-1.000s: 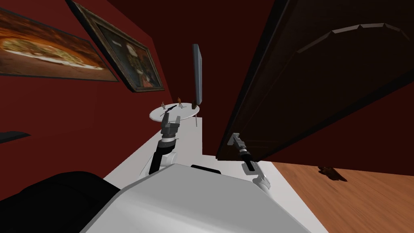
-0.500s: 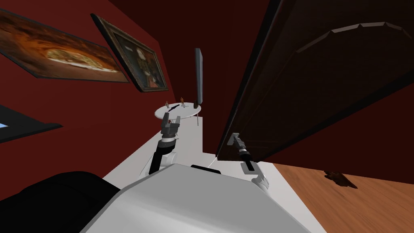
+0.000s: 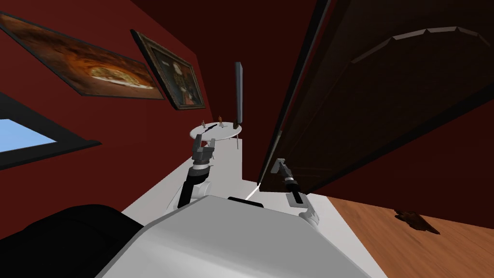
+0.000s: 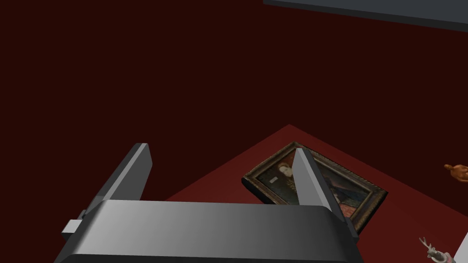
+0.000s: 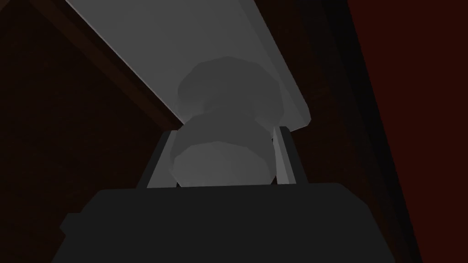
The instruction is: Pull the door open
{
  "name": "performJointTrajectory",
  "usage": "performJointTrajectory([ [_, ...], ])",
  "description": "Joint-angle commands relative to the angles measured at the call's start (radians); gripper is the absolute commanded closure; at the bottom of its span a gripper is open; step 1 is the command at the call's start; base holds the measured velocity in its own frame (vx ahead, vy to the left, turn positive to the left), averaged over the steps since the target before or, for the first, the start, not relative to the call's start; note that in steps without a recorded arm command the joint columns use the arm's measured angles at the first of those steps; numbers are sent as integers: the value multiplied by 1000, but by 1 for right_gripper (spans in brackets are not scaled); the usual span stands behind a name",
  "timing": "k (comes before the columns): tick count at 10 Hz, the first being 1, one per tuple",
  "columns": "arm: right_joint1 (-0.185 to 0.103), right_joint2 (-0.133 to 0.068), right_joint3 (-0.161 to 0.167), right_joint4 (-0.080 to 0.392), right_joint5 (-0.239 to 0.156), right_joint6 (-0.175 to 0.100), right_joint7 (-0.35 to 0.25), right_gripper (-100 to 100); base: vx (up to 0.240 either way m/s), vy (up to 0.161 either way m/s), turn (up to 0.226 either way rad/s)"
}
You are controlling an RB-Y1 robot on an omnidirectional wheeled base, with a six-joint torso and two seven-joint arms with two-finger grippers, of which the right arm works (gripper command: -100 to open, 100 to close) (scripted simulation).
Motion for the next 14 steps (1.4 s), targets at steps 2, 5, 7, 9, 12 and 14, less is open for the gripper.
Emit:
performJointTrajectory([
  [2, 7, 13, 21, -15, -72, 1, -77, 100, -95, -80, 124],
  [5, 11, 19, 31, -23, -130, 4, -144, 100, -73, -46, 66],
  [7, 14, 27, 42, -31, -193, 8, -202, 100, -101, -72, 120],
  [9, 16, 30, 48, -35, -224, 9, -247, 100, -67, -56, 66],
  [12, 19, 38, 60, -44, -290, 12, -317, 100, -78, -50, 92],
  [14, 21, 42, 66, -48, -324, 14, -353, 100, -65, -59, 84],
])
